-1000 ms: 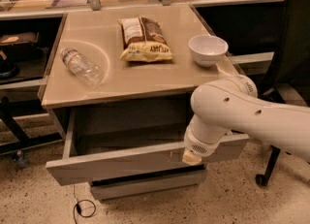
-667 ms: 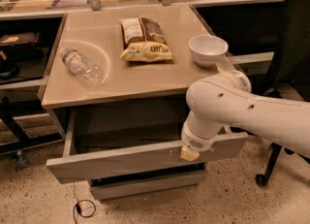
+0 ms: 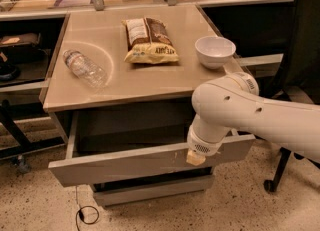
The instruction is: Close top drawer
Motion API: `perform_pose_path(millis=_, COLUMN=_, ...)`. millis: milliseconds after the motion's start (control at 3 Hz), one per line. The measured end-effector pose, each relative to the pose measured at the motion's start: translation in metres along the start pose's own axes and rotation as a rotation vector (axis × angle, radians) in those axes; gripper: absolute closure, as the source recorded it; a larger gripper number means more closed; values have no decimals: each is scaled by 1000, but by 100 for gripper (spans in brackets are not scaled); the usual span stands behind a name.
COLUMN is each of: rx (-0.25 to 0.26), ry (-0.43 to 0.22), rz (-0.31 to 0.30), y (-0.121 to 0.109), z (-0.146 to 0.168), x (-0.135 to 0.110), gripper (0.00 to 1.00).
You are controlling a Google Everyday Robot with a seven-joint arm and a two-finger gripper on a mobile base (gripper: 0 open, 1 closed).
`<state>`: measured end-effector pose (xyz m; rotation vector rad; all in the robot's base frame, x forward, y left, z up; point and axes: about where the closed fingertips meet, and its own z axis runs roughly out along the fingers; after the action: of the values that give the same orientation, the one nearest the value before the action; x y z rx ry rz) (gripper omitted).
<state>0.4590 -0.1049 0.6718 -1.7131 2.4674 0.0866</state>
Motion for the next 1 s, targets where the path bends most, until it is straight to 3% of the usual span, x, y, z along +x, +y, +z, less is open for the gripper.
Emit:
perform_pose_path(millis=667, rx=0, ry=0, rz=0, y=0, z=0, x=0, gripper=11)
perform_pose_path(millis=1000, rx=0, ry=0, rz=0, y=0, z=0, x=0, gripper=0)
